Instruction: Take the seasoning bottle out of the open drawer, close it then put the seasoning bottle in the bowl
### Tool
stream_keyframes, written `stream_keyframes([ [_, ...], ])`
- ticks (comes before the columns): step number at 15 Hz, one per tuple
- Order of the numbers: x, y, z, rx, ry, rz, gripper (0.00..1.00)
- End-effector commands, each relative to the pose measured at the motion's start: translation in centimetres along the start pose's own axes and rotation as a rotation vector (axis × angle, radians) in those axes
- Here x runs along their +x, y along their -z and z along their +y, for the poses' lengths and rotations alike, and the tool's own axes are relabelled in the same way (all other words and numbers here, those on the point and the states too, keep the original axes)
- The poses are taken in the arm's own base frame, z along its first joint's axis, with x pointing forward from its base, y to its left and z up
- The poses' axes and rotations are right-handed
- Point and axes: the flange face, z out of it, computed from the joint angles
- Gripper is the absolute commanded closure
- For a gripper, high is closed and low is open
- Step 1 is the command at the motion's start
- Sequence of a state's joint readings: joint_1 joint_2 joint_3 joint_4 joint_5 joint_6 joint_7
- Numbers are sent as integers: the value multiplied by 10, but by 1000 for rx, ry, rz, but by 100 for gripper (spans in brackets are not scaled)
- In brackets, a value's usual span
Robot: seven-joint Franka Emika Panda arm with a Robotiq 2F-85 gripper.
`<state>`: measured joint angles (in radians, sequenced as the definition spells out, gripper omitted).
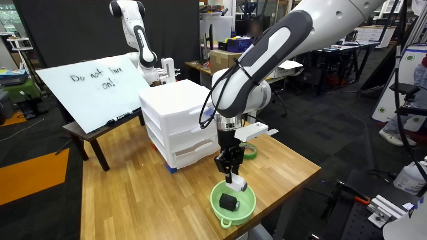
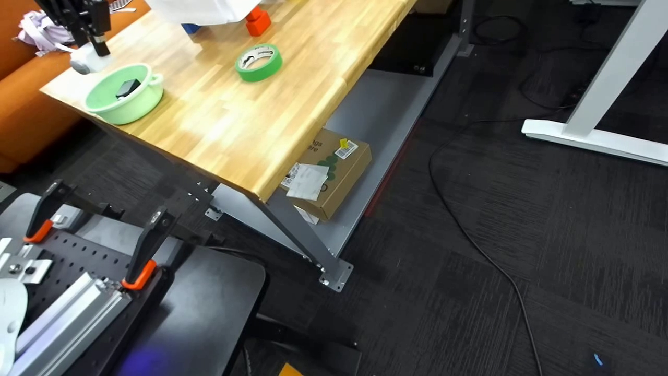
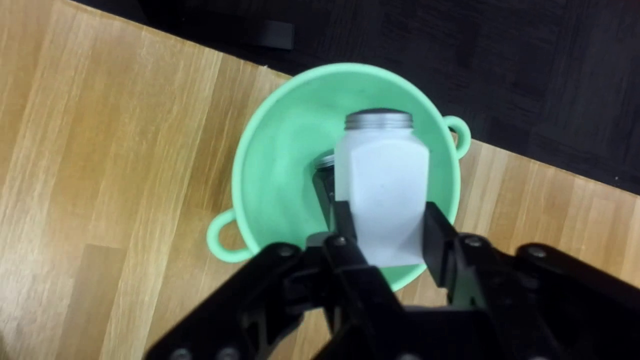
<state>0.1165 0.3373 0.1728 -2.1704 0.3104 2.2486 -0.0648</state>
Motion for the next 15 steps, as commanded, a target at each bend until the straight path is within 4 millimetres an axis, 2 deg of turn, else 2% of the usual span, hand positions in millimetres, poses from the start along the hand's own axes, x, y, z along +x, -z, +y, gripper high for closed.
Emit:
stream_keyframes([
  [1, 3, 8, 7, 20, -10, 13, 88],
  [2, 5, 8, 8, 22, -11, 8, 83],
  [3, 5, 8, 7, 21, -10, 2, 68],
  [4, 6, 9, 6, 26, -5, -3, 38],
  [5, 7, 9, 6, 26, -5, -5, 38],
  [10, 9, 11, 4, 33, -2, 0, 5],
  [11, 9, 12, 4, 33, -2, 2, 1],
  [15, 9, 15, -1, 44, 14, 19, 0],
])
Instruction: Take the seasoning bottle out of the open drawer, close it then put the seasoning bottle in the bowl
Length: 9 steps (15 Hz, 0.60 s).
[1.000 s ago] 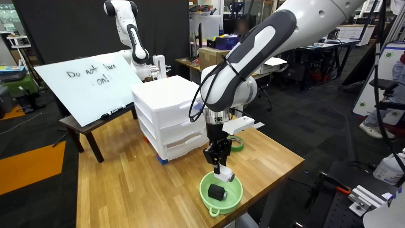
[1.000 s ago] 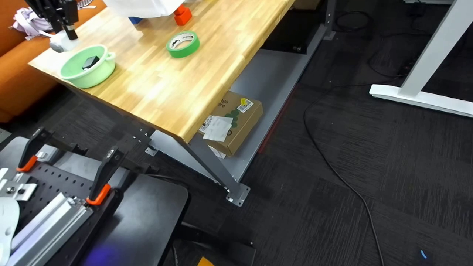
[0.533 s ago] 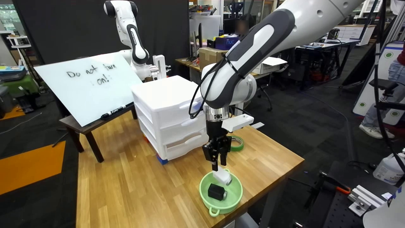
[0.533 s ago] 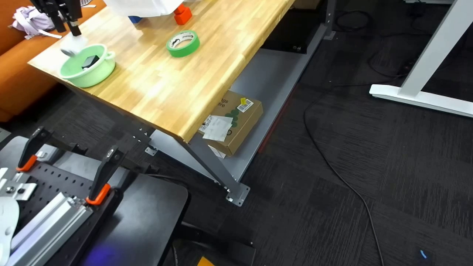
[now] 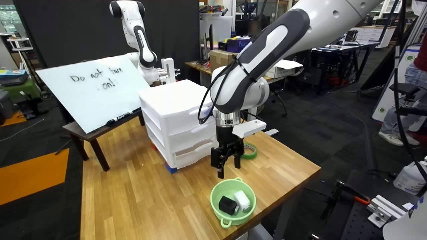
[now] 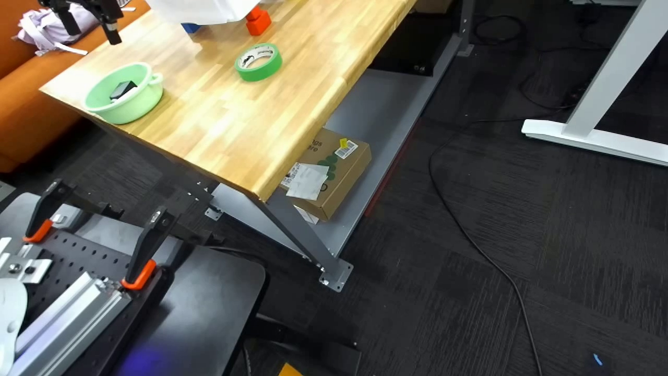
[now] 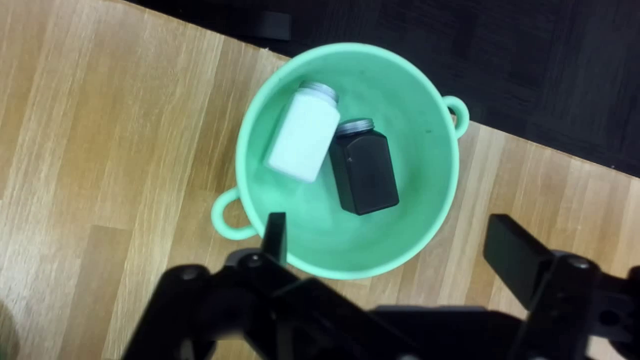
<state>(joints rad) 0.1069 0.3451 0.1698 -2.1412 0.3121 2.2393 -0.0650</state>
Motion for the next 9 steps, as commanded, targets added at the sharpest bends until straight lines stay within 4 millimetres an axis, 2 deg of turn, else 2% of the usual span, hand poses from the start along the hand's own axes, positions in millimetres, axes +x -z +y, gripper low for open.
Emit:
stream_keyframes([
  [1, 0, 7, -9, 42, 31, 10, 0],
  [2, 0, 9, -14, 49, 45, 18, 0],
  [3, 2, 3, -10, 19, 21, 8, 0],
  [9, 2, 5, -15, 28, 33, 12, 0],
])
